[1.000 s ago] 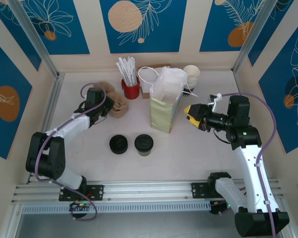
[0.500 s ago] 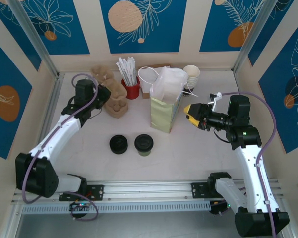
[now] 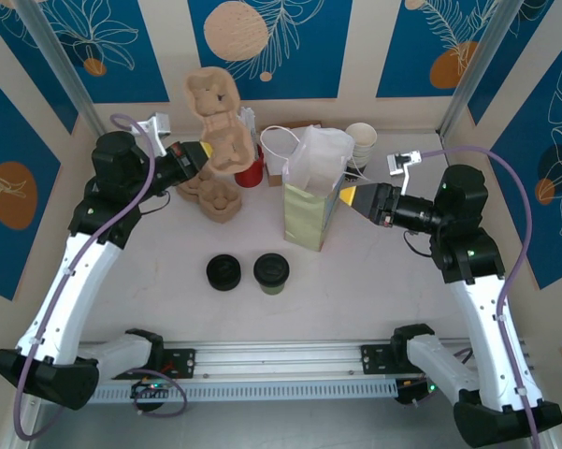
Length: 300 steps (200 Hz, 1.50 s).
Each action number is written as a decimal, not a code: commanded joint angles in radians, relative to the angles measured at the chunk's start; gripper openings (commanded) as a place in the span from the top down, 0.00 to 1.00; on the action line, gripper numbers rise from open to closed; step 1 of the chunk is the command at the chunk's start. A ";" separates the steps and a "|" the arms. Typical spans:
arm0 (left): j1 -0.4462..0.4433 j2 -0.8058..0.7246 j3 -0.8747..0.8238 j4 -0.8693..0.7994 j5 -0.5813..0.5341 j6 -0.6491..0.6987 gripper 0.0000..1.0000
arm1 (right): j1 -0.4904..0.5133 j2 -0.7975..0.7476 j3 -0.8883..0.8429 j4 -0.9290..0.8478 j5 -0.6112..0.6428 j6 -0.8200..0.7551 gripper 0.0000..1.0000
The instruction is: Pack the takeout coffee
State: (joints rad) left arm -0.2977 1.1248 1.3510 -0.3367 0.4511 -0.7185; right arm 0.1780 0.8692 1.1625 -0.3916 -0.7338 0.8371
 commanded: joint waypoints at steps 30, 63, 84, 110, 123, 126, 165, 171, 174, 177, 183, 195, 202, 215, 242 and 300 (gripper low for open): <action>-0.076 -0.039 0.029 0.075 0.278 0.088 0.93 | 0.172 0.067 0.098 0.060 0.075 -0.134 0.41; -0.110 -0.060 -0.004 0.151 0.349 0.090 0.92 | 0.218 0.096 0.121 0.085 0.089 -0.136 0.41; -0.129 -0.063 -0.012 0.165 0.363 0.087 0.92 | 0.237 0.101 0.123 0.090 0.094 -0.144 0.41; -0.159 -0.059 -0.021 0.194 0.371 0.079 0.92 | 0.258 0.103 0.125 0.092 0.111 -0.149 0.42; -0.173 -0.051 -0.021 0.204 0.371 0.076 0.92 | 0.260 0.103 0.122 0.098 0.113 -0.144 0.42; -0.178 -0.049 -0.020 0.204 0.371 0.076 0.92 | 0.261 0.104 0.121 0.102 0.113 -0.143 0.42; -0.223 -0.024 -0.017 0.226 0.362 0.065 0.93 | 0.282 0.105 0.115 0.137 0.118 -0.148 0.43; -0.227 -0.020 -0.016 0.228 0.361 0.065 0.93 | 0.284 0.104 0.115 0.137 0.122 -0.149 0.43; -0.229 -0.019 -0.016 0.229 0.362 0.065 0.94 | 0.284 0.104 0.117 0.137 0.124 -0.149 0.44; -0.230 -0.017 -0.015 0.231 0.362 0.065 0.94 | 0.284 0.103 0.116 0.137 0.125 -0.149 0.44; -0.234 -0.015 -0.014 0.233 0.362 0.065 0.94 | 0.285 0.104 0.118 0.137 0.128 -0.148 0.44; -0.239 -0.012 -0.015 0.235 0.360 0.064 0.94 | 0.285 0.105 0.116 0.138 0.133 -0.149 0.44; -0.241 -0.010 -0.015 0.237 0.360 0.063 0.94 | 0.285 0.105 0.115 0.140 0.134 -0.148 0.45; -0.246 -0.008 -0.015 0.237 0.358 0.065 0.95 | 0.287 0.105 0.114 0.144 0.131 -0.147 0.47; -0.251 -0.005 -0.015 0.239 0.353 0.062 0.95 | 0.294 0.102 0.113 0.152 0.126 -0.150 0.49; -0.266 0.000 -0.010 0.239 0.344 0.059 0.96 | 0.305 0.102 0.114 0.157 0.119 -0.155 0.60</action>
State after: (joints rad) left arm -0.5480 1.1168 1.3388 -0.1406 0.7921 -0.6552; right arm 0.4725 0.9730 1.2568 -0.2539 -0.6128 0.7052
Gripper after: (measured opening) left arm 0.047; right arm 0.424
